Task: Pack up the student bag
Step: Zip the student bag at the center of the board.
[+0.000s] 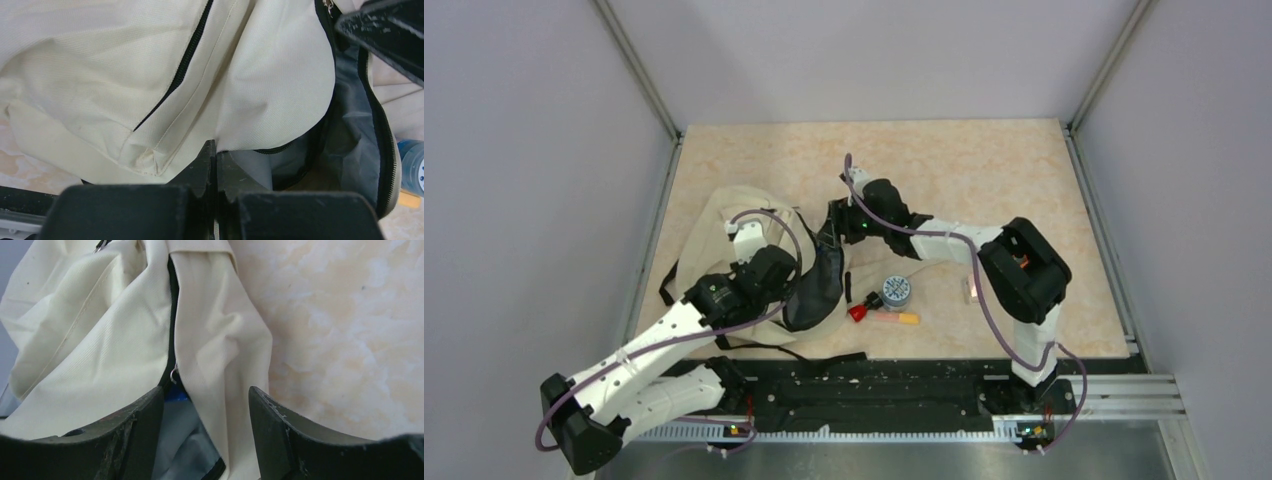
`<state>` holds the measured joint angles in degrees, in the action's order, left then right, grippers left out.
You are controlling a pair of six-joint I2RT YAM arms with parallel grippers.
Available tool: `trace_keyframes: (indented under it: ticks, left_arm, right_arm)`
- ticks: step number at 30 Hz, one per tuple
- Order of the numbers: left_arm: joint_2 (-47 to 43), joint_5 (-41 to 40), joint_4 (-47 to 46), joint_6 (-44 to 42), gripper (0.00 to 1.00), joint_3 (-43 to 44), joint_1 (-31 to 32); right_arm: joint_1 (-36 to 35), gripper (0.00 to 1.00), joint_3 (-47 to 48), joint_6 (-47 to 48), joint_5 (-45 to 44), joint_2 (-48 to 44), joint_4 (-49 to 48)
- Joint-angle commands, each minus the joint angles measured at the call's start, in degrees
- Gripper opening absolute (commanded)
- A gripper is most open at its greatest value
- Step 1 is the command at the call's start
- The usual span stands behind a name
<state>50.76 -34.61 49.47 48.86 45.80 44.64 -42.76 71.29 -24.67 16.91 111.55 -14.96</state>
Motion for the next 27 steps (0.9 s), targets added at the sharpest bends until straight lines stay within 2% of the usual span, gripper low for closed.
trace_keyframes:
  ticks: [1, 4, 7, 11, 18, 27]
  left_arm:
    - [-1.2, -4.3, 5.9, 1.7, 0.00, 0.5, -0.4]
    - [-2.3, -5.0, 5.2, 1.8, 0.00, 0.8, -0.6]
    - [-3.8, -5.3, 3.9, 1.2, 0.00, 1.6, -0.7]
    - [-5.8, -5.6, 1.9, -0.8, 0.00, 3.0, -1.2]
    - [-7.2, -4.1, 0.3, -2.9, 0.00, 4.0, -1.8]
    - [-6.5, -2.8, -0.9, -3.5, 0.00, 3.7, -2.2]
  right_arm:
    - [-1.1, 0.61, -3.8, -4.6, -2.7, -7.4, -3.2]
    - [-1.4, 0.61, -6.8, -11.0, -3.1, -9.7, -6.3]
    - [-2.5, 0.63, -8.7, -13.1, -3.9, -11.0, -9.8]
    - [-4.0, 0.63, -9.1, -8.6, -5.5, -11.0, -10.8]
    - [-5.2, 0.49, -8.7, 4.5, -10.9, -10.3, -6.6]
    - [-8.3, 0.42, -6.0, 15.1, -16.5, -9.1, -2.6]
